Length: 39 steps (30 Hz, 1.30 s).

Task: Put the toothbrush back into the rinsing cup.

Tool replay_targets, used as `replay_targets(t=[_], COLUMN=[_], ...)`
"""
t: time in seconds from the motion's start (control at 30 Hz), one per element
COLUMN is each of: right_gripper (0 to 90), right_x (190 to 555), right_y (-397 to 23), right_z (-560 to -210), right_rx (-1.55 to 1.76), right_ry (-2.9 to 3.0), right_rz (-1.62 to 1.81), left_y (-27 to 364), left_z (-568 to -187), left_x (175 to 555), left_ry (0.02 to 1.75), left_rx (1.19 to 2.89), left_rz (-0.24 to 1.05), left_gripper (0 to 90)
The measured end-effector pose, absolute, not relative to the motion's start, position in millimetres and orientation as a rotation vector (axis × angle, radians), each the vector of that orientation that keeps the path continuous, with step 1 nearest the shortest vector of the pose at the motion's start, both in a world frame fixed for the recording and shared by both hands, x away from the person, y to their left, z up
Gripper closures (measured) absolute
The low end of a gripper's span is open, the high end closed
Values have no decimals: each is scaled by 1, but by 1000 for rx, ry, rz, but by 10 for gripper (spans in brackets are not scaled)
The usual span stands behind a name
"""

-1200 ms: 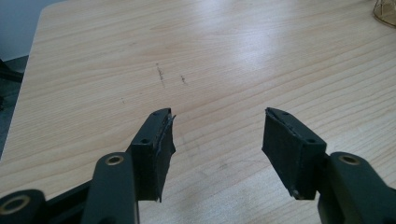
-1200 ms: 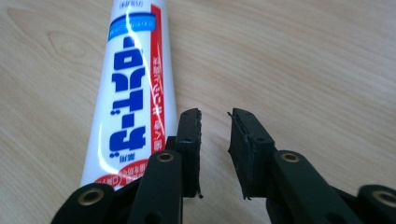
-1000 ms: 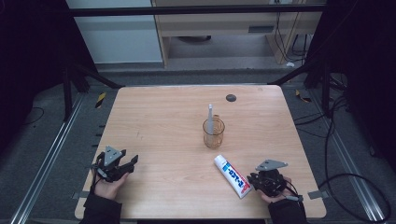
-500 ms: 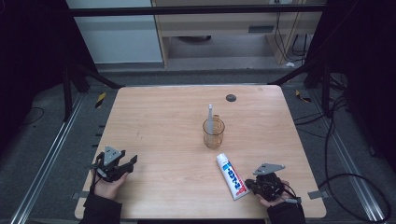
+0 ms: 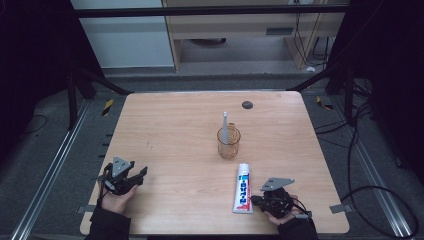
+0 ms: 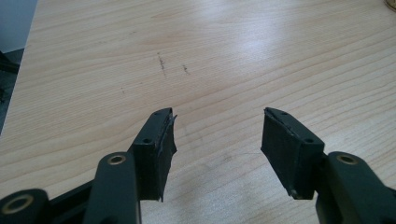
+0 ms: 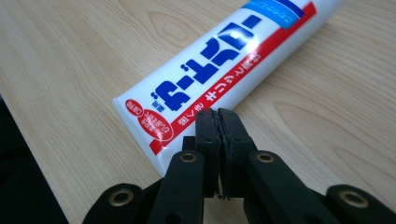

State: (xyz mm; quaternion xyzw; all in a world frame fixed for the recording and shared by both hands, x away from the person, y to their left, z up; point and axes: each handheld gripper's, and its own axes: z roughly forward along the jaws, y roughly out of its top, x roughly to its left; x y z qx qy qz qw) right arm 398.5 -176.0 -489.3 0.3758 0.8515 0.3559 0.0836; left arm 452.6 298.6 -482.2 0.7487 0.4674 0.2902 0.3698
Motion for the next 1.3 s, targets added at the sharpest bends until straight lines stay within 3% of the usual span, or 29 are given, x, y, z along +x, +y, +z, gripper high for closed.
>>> replay_targets(t=[0.73,0.93,1.3], right_gripper=[876,873,874], right_x=[409,415,461], right_y=[-140,-154,-178], right_z=[-490,-476,-461], right_rx=[1043,1085,1249], right_ry=[2567,2478,2239], right_rz=[1145,1225,1211], left_y=[298,298,297], left_z=[-483,-483,-483], left_x=[454,454,455], left_ry=[1197,1200,1204], left_rx=[1924,1923,1928], left_rz=[744,745,748], left_gripper=[427,425,421])
